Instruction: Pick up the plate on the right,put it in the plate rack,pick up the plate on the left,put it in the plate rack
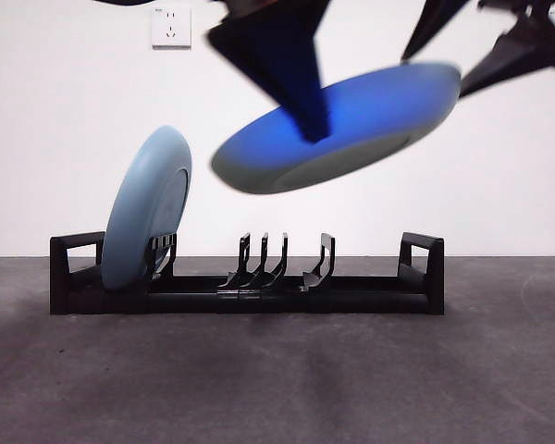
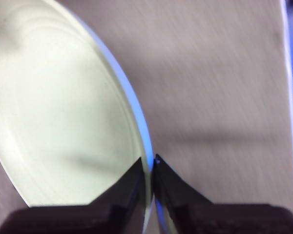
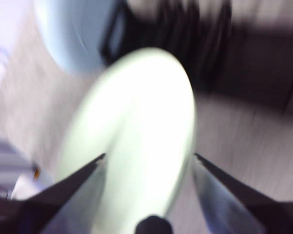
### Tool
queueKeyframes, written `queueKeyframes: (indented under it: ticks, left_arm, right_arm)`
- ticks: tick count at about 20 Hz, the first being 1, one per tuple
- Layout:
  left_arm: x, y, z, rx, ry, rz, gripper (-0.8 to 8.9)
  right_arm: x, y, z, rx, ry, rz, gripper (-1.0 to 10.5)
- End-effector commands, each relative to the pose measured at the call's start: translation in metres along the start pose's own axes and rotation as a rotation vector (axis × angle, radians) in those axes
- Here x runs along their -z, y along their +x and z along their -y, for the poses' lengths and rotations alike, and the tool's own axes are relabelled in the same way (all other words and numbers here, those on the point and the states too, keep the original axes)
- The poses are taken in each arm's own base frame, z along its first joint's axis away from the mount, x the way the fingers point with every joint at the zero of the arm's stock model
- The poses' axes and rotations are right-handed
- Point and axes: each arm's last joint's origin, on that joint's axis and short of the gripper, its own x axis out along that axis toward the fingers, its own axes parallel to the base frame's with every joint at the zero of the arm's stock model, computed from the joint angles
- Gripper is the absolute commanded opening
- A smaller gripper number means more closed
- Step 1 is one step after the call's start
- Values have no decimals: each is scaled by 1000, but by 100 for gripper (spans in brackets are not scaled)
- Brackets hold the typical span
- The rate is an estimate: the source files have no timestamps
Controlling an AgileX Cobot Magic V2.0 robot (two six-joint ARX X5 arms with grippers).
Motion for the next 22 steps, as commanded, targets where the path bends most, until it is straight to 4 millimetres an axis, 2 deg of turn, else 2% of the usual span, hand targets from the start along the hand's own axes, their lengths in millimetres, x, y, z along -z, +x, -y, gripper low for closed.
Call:
queueKeyframes:
  ticks: [1,4,6,8,13,16,19,22]
  left_arm:
    - [-6,3,-7,-40,-132,75,-10]
    - [-4,6,-28,-112,-330,157,-10]
    - [3,10,-47,-85,-477,252,-10]
    - [17,14,-71,-14,-624,364,-9]
    - [45,10,-117,116,-841,638,-10]
    - [59,5,-138,120,-932,757,-10]
    - [69,6,-150,113,-982,812,-10]
    - [77,17,-158,127,-1027,833,-10]
  right_arm:
    - [-9,-27,-7,17,-59,167,316]
    - [-12,-63,-18,153,-109,389,315]
    - [-10,-82,-23,259,-115,489,314]
    - [-7,-92,-27,316,-115,535,312]
    - [-7,-92,-26,317,-113,535,312]
    - [-7,-91,-26,317,-111,532,312]
    - [-7,-91,-26,317,-111,532,312]
    - [-7,-91,-26,317,-111,532,312]
